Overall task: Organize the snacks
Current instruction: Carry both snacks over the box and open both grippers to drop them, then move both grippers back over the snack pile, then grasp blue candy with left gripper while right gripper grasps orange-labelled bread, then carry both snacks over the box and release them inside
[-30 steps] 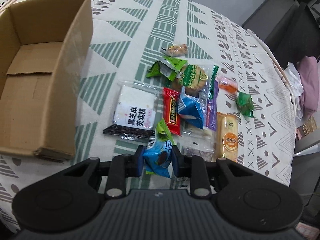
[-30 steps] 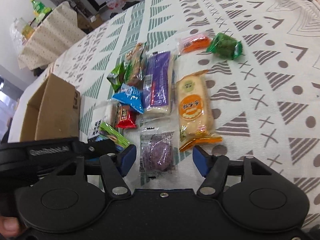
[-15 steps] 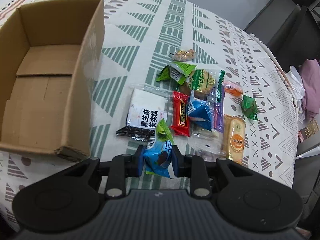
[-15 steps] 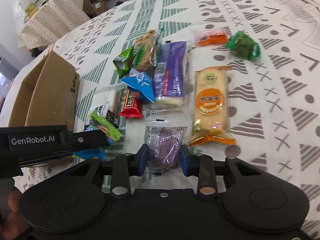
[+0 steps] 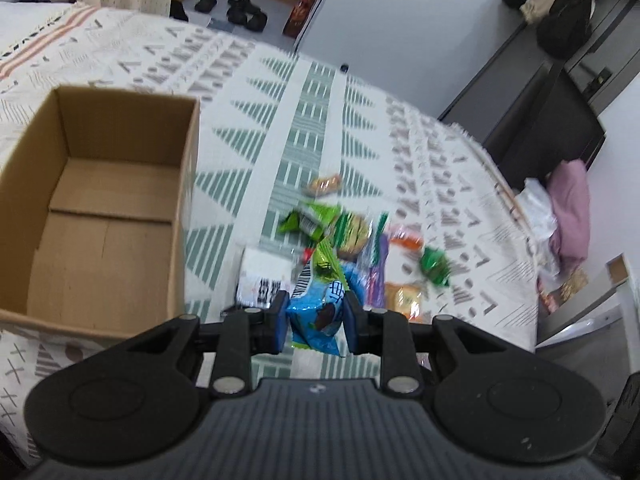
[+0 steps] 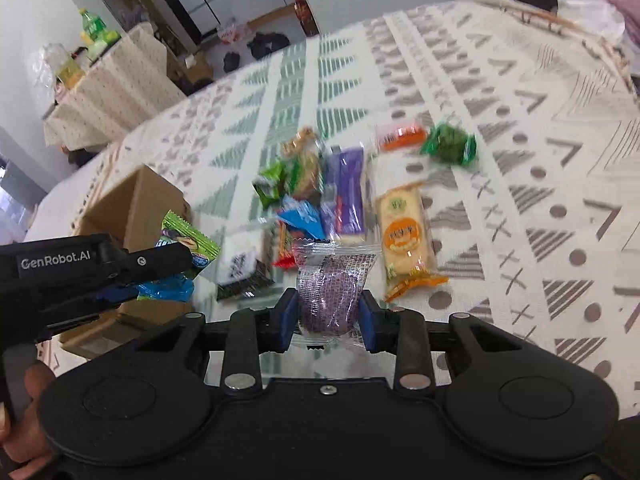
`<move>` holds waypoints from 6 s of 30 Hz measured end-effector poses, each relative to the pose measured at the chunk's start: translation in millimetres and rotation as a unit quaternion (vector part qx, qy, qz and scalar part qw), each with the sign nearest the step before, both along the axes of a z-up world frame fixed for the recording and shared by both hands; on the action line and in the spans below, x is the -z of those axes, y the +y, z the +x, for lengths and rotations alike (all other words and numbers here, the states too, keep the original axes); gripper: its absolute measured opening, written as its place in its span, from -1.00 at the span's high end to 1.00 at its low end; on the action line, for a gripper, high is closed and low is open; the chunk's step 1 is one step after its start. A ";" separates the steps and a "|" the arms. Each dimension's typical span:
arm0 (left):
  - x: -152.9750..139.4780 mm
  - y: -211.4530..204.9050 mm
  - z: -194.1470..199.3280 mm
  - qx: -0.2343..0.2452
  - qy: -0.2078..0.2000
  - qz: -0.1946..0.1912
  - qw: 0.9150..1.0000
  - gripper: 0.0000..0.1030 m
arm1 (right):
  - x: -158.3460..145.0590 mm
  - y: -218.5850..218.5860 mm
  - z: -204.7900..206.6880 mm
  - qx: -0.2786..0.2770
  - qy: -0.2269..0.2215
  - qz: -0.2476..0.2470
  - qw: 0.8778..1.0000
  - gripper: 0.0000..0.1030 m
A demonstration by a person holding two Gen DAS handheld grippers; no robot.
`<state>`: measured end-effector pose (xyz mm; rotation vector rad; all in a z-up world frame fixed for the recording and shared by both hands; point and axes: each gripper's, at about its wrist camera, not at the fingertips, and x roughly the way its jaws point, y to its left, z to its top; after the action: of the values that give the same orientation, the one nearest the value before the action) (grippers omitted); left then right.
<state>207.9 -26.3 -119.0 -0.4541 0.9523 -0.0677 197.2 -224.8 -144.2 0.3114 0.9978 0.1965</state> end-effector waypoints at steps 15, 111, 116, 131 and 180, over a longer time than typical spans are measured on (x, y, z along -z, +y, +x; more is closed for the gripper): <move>-32.6 62.2 0.8 -0.070 -0.041 -0.033 0.996 0.48 | -59.2 42.0 10.6 -0.012 -0.067 0.004 0.998 0.38; 0.3 -5.7 33.1 0.031 -0.039 0.036 0.998 -0.89 | -2.8 -49.9 1.1 0.086 -0.059 0.013 0.995 -0.52; 10.2 -17.1 46.1 0.031 -0.019 0.037 0.999 -0.78 | 12.0 -49.9 9.1 0.087 -0.051 0.029 0.995 -0.52; 64.5 -49.8 87.4 0.036 0.059 0.044 0.997 -0.26 | 55.4 -40.2 46.0 0.062 -0.011 0.016 0.998 -0.52; -40.5 45.2 3.0 -0.061 -0.076 -0.034 0.995 0.54 | -68.5 9.7 8.3 0.026 -0.121 0.058 0.991 0.32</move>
<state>210.9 18.9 -78.5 -0.5610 0.7739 -0.0244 205.5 -215.0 -75.7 0.4092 0.7383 0.2393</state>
